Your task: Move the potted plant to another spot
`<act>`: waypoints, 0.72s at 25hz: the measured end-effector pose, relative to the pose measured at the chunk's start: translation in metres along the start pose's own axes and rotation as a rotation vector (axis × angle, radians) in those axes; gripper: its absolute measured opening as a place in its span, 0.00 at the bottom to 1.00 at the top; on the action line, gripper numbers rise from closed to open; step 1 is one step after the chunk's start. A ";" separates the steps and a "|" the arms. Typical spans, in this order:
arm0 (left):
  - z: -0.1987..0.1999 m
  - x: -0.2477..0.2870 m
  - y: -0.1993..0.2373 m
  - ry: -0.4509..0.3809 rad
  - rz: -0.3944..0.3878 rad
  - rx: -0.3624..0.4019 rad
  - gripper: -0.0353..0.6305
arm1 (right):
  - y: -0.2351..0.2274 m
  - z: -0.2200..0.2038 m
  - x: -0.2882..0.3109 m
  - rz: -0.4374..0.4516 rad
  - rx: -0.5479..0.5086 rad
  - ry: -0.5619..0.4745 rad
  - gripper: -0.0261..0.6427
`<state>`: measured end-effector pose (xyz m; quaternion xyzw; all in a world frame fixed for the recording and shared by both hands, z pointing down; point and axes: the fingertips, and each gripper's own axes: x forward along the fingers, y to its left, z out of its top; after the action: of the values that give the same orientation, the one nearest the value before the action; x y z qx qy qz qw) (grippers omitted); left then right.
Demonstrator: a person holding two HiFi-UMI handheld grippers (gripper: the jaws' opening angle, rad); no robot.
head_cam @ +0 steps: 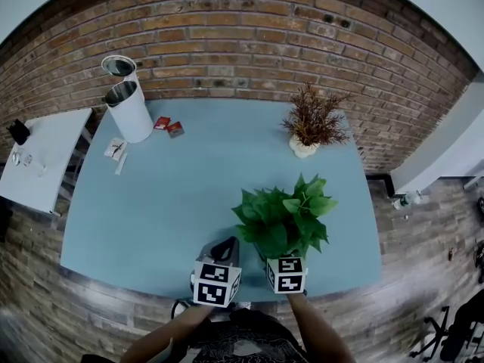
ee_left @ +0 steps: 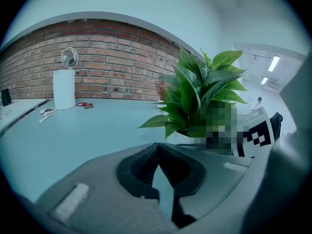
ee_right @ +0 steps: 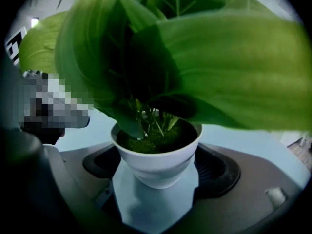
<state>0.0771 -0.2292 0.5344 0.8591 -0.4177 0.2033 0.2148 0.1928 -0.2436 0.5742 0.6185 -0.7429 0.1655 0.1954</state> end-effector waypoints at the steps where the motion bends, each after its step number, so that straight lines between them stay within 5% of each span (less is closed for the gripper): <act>1: 0.000 -0.001 0.002 -0.001 -0.003 0.002 0.05 | 0.000 0.000 0.000 -0.006 0.012 -0.002 0.75; 18: -0.004 -0.021 0.030 -0.002 0.029 -0.004 0.05 | 0.028 0.004 0.007 -0.020 0.047 -0.006 0.75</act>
<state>0.0404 -0.2310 0.5328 0.8528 -0.4307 0.2048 0.2129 0.1642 -0.2467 0.5746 0.6310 -0.7330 0.1791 0.1804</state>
